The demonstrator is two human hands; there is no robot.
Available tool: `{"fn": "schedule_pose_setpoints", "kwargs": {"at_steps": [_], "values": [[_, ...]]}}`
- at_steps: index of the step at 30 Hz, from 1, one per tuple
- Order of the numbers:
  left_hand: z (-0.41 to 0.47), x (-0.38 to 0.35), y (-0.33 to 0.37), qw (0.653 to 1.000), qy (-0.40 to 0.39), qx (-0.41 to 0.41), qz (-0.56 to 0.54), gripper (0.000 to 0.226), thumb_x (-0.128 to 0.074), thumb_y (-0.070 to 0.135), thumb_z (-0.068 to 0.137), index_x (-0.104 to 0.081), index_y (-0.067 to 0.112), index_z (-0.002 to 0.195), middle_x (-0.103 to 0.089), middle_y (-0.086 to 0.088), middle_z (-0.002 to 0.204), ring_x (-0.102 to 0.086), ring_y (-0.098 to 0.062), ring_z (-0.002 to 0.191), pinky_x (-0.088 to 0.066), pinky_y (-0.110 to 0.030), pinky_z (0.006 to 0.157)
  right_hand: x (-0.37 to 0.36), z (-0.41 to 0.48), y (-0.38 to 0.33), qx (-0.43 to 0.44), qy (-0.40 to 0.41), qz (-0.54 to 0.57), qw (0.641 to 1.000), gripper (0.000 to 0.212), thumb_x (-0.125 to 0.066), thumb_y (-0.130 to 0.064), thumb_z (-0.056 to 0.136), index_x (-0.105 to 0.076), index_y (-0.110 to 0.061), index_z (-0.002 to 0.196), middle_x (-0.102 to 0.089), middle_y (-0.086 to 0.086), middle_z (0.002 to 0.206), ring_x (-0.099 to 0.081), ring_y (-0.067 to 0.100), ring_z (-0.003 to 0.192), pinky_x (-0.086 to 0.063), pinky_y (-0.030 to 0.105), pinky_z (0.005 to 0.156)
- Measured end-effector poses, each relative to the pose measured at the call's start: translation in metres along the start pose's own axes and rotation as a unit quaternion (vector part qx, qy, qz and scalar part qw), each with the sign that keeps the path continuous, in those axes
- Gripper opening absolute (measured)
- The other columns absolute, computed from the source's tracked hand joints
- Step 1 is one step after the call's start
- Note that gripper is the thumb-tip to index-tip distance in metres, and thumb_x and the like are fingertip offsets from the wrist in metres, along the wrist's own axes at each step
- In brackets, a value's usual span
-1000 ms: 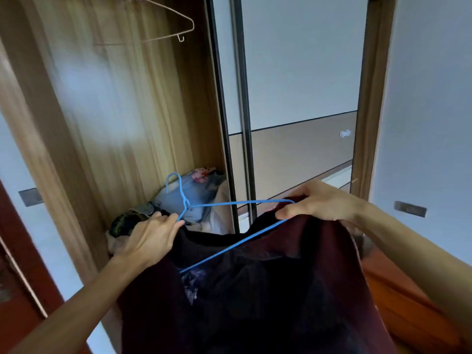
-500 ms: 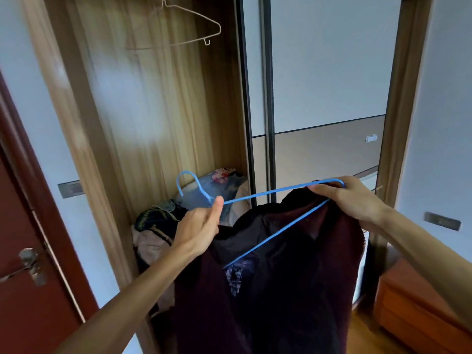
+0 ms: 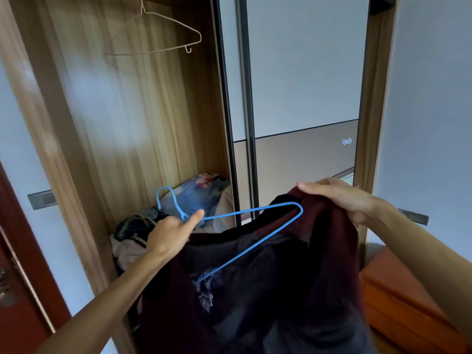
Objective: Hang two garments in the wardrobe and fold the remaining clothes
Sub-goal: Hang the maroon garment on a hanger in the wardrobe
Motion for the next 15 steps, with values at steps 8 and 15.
{"fn": "schedule_pose_setpoints", "kwargs": {"at_steps": [8,15], "values": [[-0.031,-0.015,0.053,0.986,-0.018,-0.099,0.133,0.078,-0.036,0.083,0.083,-0.036,0.011,0.052,-0.048,-0.006,0.052,-0.045,-0.016,0.047,-0.034,-0.035,0.053,-0.007,0.005,-0.026,-0.006,0.147,-0.075,0.986,0.036,-0.085,-0.017,0.072,-0.074,0.006,0.098,-0.075,0.024,0.095,-0.073,0.036,0.085,-0.059,0.049,0.086],[-0.033,-0.003,0.074,0.994,0.042,-0.053,0.086,0.079,-0.035,0.081,0.086,-0.040,0.010,0.049,-0.054,-0.005,0.053,-0.052,-0.018,0.053,-0.034,-0.033,0.050,-0.104,0.002,-0.034,0.194,0.153,-0.236,0.940,0.008,-0.070,-0.024,0.089,-0.070,-0.016,0.089,-0.068,0.000,0.077,-0.060,0.013,0.068,-0.043,0.027,0.064]]}}
Point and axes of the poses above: each hand's wrist, its own z-axis towards the middle knuckle, its own x-axis out of the back of the hand, y = z × x, the point moved 6 cm from there along z, towards the middle knuckle
